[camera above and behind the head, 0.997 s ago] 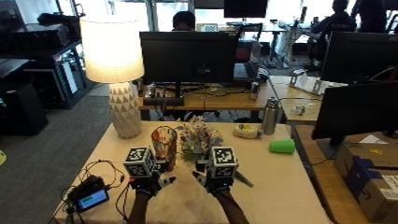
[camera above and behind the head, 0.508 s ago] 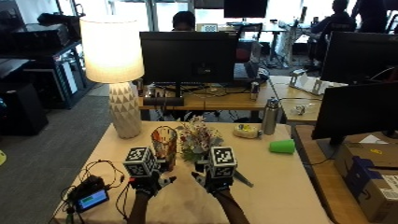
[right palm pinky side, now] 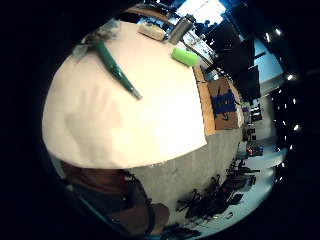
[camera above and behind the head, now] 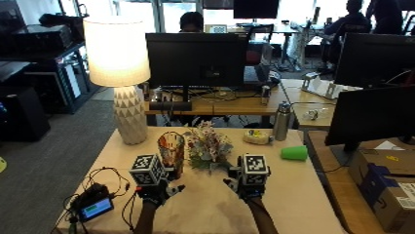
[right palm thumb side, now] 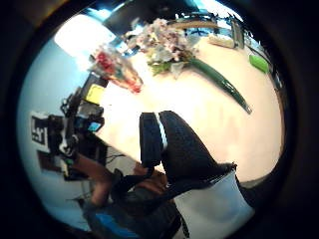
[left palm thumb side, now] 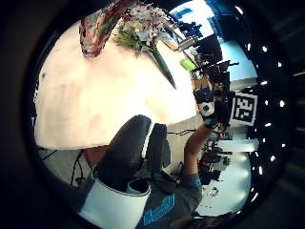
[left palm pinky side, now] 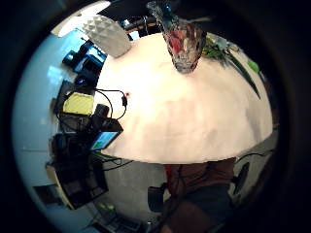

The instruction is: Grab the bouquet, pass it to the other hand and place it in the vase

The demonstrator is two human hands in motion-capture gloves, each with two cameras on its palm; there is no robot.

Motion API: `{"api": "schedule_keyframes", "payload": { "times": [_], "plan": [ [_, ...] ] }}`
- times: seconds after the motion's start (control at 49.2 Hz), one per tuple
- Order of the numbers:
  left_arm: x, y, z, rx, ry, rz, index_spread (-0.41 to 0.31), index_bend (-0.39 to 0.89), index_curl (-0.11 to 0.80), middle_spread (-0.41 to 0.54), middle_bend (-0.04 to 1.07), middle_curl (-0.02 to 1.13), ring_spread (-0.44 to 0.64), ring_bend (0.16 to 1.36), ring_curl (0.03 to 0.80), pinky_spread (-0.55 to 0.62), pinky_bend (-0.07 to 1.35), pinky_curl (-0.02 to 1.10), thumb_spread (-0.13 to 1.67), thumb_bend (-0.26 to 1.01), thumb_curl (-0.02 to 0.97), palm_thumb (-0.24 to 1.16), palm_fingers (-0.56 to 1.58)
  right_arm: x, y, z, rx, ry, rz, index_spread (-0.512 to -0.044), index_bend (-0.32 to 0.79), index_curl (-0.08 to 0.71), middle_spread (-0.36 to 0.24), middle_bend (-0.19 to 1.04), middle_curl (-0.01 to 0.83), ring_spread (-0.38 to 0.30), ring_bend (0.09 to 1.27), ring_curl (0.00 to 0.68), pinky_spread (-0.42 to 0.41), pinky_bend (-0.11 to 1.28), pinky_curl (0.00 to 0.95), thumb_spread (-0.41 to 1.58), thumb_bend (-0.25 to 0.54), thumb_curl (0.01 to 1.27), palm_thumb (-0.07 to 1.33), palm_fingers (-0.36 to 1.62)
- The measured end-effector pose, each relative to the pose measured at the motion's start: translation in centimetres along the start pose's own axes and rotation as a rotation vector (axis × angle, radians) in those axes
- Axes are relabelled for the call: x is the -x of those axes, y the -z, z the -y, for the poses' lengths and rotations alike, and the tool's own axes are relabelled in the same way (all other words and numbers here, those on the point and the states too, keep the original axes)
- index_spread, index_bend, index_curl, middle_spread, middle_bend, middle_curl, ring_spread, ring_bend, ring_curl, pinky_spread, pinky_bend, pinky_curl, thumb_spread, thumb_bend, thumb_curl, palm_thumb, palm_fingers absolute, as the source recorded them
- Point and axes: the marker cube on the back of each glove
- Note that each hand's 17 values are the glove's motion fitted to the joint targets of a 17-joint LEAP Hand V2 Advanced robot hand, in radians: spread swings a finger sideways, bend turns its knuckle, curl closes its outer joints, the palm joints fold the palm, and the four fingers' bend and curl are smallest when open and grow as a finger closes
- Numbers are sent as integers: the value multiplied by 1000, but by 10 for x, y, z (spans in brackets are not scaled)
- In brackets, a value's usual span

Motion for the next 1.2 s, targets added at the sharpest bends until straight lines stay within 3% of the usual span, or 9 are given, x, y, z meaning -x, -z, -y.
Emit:
{"api": "schedule_keyframes", "payload": {
  "times": [0.366, 0.59, 0.671, 0.753, 0.854, 0.895, 1.037, 1.078, 1.2],
  "plan": [
    [-1, -13, 6, 18, 0, 8, -116, 119, 251, 21, 195, 344, 263, 567, 284, 484, 313, 329, 946, -25, 302, 64, 210, -66, -95, 63, 28, -95, 70, -379, 82, 198, 97, 186, 292, 233, 308, 245, 341, 580, 370, 1115, -19, 296, 307, -84],
    [1, -17, 5, 42, 3, -14, -116, 114, 241, 25, 199, 348, 272, 586, 290, 485, 329, 339, 961, -24, 301, 80, 192, -80, -167, 89, 243, -141, 90, -369, 71, 158, 102, 190, 299, 237, 304, 248, 341, 603, 372, 1093, -20, 297, 329, -105],
    [4, -21, 5, 61, 11, -20, -115, 117, 240, 25, 200, 350, 274, 589, 290, 485, 332, 340, 964, -26, 299, 83, 190, -74, -175, 87, 303, -128, 151, -361, 77, 149, 101, 185, 299, 237, 305, 250, 339, 612, 372, 1098, -5, 304, 377, -99],
    [8, -30, 11, 67, 4, -24, -115, 119, 239, 26, 200, 352, 274, 592, 291, 485, 333, 341, 966, -27, 298, 84, 189, -41, -133, 58, 342, 28, 425, -351, 70, 138, 96, 204, 306, 228, 320, 256, 338, 617, 371, 1114, 5, 315, 437, -70],
    [7, -32, 11, 71, 6, -30, -115, 120, 238, 26, 201, 354, 275, 593, 291, 485, 335, 343, 968, -28, 296, 85, 188, -35, -125, 48, 369, -45, 440, -337, 81, 128, 90, 218, 316, 219, 348, 264, 332, 628, 371, 1127, -2, 323, 482, -66],
    [7, -32, 11, 75, 8, -31, -116, 117, 236, 26, 202, 355, 269, 595, 292, 485, 336, 343, 968, -28, 296, 85, 186, -34, -127, 51, 345, -50, 434, -317, 74, 124, 71, 277, 335, 198, 398, 280, 320, 628, 369, 1153, 71, 360, 620, 71],
    [10, -39, 15, 80, 1, -38, -116, 118, 235, 26, 201, 359, 264, 601, 293, 485, 340, 345, 969, -28, 294, 86, 181, -49, -135, 59, 237, -190, 236, -284, 168, 168, 15, 392, 368, 151, 436, 279, 304, 464, 314, 1165, 99, 399, 740, 316],
    [8, -39, 13, 83, 5, -42, -116, 115, 233, 26, 202, 360, 263, 602, 293, 486, 344, 345, 969, -28, 294, 86, 180, -56, -146, 71, 166, -218, 171, -279, 243, 212, -21, 417, 382, 102, 462, 298, 291, 440, 312, 1168, 125, 416, 801, 535],
    [2, -35, 4, 115, 7, -58, -116, 117, 231, 26, 203, 362, 262, 605, 293, 487, 348, 345, 969, -28, 293, 86, 178, -59, -157, 83, 126, -279, 66, -281, 222, 261, -83, 398, 388, -25, 504, 325, 241, 380, 303, 1141, 123, 443, 869, 788]
  ]
}}
